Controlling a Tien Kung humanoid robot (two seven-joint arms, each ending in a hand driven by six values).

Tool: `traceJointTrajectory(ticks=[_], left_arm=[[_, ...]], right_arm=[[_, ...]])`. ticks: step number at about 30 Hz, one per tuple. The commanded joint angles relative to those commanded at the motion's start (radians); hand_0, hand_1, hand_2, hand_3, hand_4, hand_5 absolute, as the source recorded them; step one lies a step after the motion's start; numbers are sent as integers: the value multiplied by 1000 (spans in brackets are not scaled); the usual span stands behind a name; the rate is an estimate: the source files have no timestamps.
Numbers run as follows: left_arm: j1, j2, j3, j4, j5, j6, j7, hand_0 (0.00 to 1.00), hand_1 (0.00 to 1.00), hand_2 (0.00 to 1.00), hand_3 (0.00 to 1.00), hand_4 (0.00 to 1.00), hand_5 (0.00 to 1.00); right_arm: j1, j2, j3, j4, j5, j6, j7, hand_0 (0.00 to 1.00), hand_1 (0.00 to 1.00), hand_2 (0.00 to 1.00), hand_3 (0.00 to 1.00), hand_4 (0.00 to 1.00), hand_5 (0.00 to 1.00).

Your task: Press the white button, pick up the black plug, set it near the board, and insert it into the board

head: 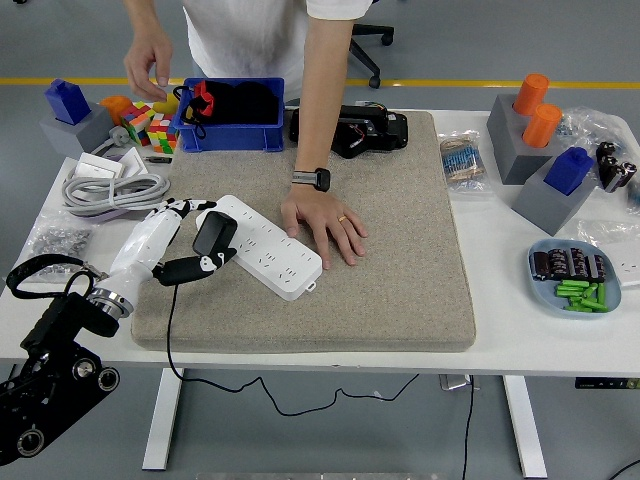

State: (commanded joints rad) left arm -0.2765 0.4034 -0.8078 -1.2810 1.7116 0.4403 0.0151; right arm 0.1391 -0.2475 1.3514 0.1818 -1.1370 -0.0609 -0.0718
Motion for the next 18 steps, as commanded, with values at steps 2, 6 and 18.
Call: traceJointTrajectory(ticks=[2, 6, 18], left_arm=[[-1, 0, 1, 4, 13, -4, 5, 961, 922, 836, 810, 832, 519], [-4, 1, 7, 6, 25, -12, 12, 957, 921, 836, 806, 828, 519], [-18, -1, 35, 14, 31, -32, 32, 950, 917, 831, 785, 821, 522]], right_arm=[[0, 0, -2, 0, 1, -1, 1, 620, 572, 568, 579, 645, 380], [1, -1, -6, 0, 3, -1, 3, 620, 570, 568, 579, 645, 380], [-2, -1, -6, 0, 4, -4, 7, 619, 570, 567, 579, 645, 380]])
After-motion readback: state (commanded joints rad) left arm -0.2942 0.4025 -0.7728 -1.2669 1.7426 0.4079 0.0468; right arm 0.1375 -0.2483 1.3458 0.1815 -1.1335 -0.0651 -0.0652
